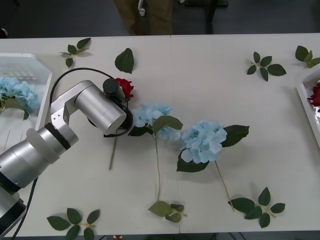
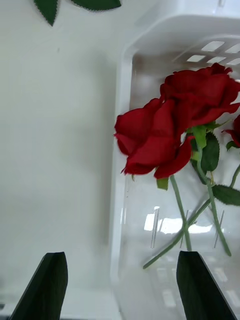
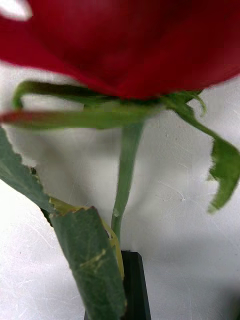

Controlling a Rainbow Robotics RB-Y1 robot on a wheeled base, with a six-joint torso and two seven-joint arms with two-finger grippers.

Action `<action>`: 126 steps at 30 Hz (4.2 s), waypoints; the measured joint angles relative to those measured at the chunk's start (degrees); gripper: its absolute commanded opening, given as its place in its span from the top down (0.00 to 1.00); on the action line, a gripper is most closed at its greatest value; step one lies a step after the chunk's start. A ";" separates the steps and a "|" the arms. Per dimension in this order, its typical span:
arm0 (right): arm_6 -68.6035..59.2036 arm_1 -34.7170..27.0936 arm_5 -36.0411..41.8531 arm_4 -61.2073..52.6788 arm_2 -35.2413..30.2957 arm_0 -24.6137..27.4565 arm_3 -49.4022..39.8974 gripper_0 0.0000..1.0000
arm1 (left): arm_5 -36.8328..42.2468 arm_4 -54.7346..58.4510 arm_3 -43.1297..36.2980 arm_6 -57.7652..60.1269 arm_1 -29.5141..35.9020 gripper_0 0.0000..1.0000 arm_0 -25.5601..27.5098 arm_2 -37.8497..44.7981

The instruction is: Place the red flowers into the right box and the blue flowers into the left box. If a person shows an open palm, hand one flower to the person first, then continue sorting.

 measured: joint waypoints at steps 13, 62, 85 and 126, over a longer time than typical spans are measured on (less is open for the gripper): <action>-7.86 -0.72 -21.12 -16.04 16.34 5.49 -15.76 0.37 | 0.29 11.18 -5.11 0.00 5.30 1.00 -0.54 -0.09; 35.22 4.91 -26.15 -75.64 17.48 18.04 1.19 0.37 | -41.31 50.07 -27.90 -73.72 -3.02 1.00 10.40 13.15; 49.80 23.82 -27.11 -77.17 17.47 10.90 5.80 0.37 | -41.75 49.88 -27.89 -73.76 -3.03 1.00 11.72 13.10; 30.61 4.65 -61.35 -39.02 45.73 21.50 -13.24 0.37 | -41.89 58.79 -16.16 -73.76 -3.98 1.00 12.09 8.67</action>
